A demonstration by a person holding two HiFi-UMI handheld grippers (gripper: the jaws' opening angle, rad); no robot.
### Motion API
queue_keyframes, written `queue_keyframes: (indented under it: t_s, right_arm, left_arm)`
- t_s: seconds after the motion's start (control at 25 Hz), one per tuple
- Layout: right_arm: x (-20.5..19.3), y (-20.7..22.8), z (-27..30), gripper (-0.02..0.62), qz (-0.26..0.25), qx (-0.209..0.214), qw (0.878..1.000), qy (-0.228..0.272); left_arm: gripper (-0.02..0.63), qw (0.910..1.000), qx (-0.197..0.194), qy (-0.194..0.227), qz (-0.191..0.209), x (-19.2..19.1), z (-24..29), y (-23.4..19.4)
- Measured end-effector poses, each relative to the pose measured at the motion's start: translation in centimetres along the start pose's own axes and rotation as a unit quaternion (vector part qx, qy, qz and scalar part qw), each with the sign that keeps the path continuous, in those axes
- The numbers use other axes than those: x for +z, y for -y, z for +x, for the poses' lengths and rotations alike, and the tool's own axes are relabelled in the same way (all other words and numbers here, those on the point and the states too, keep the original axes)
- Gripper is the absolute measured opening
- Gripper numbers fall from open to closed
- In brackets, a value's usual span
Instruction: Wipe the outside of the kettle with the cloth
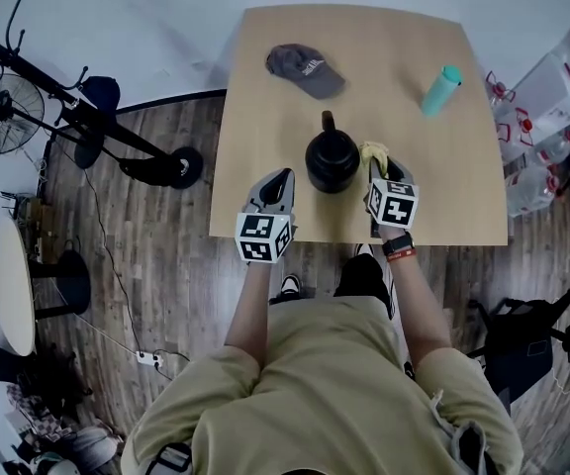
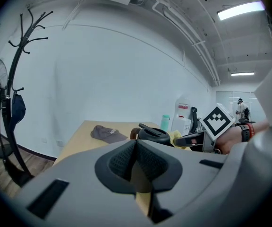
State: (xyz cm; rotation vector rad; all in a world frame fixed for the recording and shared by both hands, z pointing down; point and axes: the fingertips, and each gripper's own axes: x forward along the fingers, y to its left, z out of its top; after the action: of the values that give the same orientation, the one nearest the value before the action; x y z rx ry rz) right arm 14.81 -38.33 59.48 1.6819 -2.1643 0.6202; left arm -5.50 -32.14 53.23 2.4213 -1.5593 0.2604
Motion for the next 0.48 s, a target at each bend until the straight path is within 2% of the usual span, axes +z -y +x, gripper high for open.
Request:
queue_keyframes:
  t_s: [0.24,0.48]
  right_arm:
    - [-2.5,-3.0,-5.2,0.115,0.050,-0.018,0.999,0.013]
    - [-4.6,-9.1,-7.6,0.115,0.081,-0.013,0.996,0.019]
  left_arm:
    - [0.025,0.9994,-0.034,-0.003,0.010,-0.4,-1.8,-0.5]
    - [0.023,0.9977,-0.063,-0.012,0.022,-1.1,-4.1,-1.9]
